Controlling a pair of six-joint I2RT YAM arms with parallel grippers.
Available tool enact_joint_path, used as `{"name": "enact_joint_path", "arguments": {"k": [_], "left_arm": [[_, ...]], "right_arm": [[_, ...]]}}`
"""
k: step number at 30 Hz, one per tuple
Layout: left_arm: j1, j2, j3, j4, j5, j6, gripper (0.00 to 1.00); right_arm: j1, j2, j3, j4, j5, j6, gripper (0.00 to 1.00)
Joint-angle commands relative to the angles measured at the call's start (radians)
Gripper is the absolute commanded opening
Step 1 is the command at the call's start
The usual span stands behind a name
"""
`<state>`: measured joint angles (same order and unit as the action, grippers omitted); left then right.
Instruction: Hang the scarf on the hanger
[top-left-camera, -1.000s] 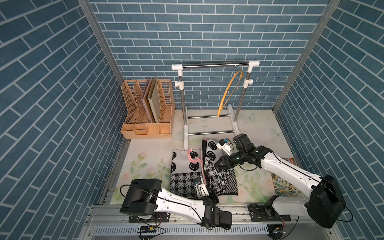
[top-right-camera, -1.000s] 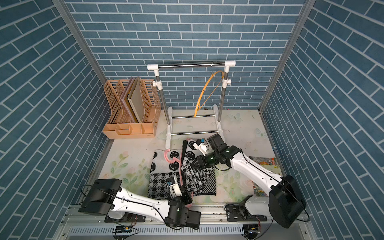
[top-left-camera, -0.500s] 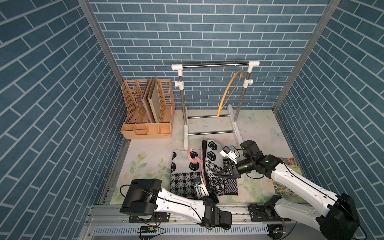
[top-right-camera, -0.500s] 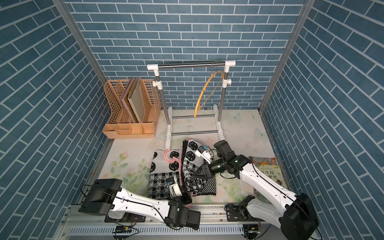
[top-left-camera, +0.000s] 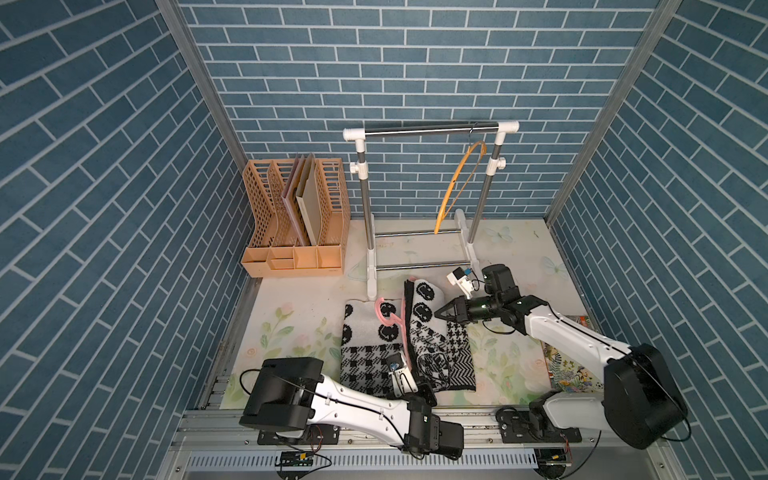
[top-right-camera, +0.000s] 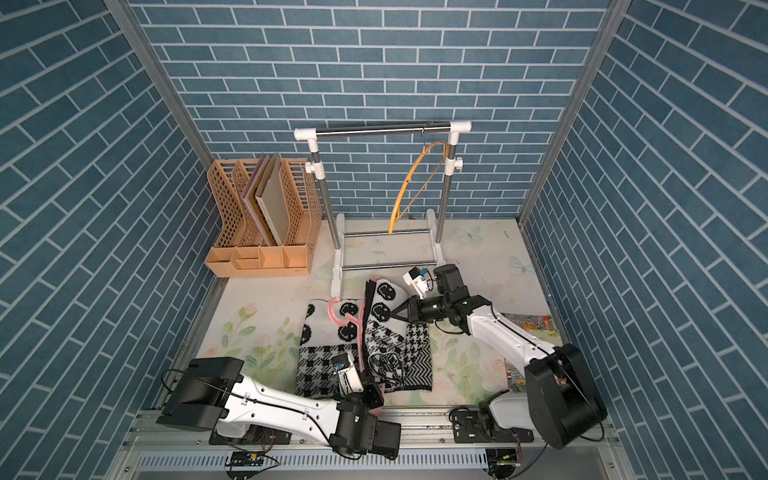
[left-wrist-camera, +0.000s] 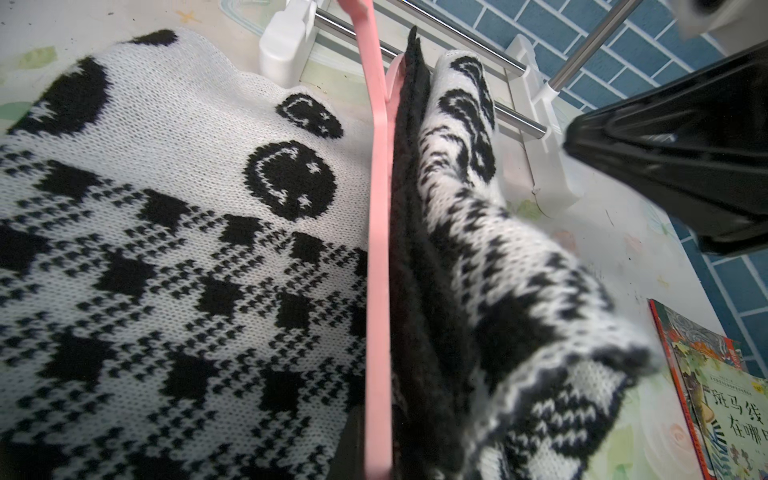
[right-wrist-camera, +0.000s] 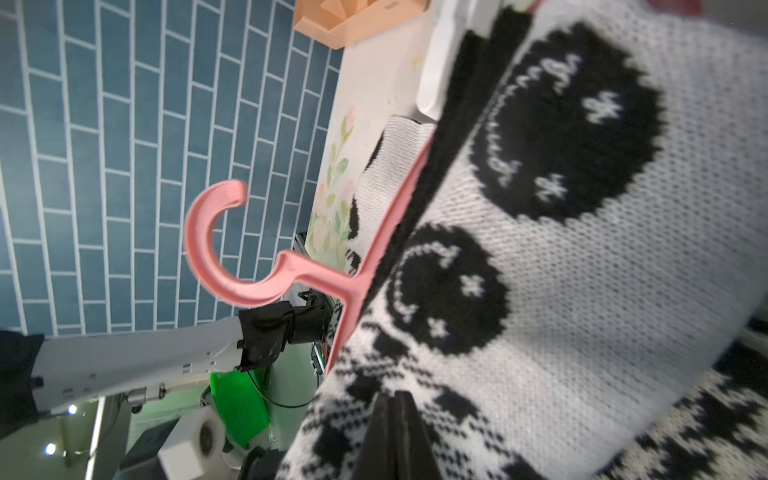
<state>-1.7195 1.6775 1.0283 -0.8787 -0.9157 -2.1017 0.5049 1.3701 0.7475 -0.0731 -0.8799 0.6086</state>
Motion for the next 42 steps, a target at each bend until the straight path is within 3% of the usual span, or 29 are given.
{"name": "enact_joint_path", "arguments": {"k": [1, 7, 13, 20, 29, 34, 42], "left_arm": [[-0.134, 0.016, 0.014, -0.066, 0.011, -0.202, 0.00], [-0.134, 0.041, 0.030, -0.043, 0.007, -0.133, 0.00], [-0.121, 0.096, 0.083, -0.036, 0.001, -0.014, 0.00], [-0.104, 0.178, 0.173, -0.053, -0.006, 0.193, 0.00], [-0.094, 0.286, 0.304, -0.083, -0.016, 0.388, 0.00], [-0.094, 0.274, 0.278, -0.057, 0.005, 0.394, 0.00], [-0.091, 0.259, 0.254, -0.026, 0.022, 0.397, 0.00]], "right_arm": [[0.001, 0.083, -0.020, 0.215, -0.036, 0.128, 0.04], [0.001, 0.232, -0.041, 0.344, -0.062, 0.194, 0.02], [0.052, 0.329, -0.067, 0.369, -0.070, 0.174, 0.01], [0.128, 0.362, -0.012, 0.194, -0.046, -0.007, 0.03], [0.115, 0.313, -0.012, 0.160, -0.072, -0.028, 0.18], [0.059, 0.210, -0.056, 0.237, -0.099, 0.045, 0.29], [-0.009, 0.101, -0.100, 0.094, -0.099, 0.014, 0.44]]}}
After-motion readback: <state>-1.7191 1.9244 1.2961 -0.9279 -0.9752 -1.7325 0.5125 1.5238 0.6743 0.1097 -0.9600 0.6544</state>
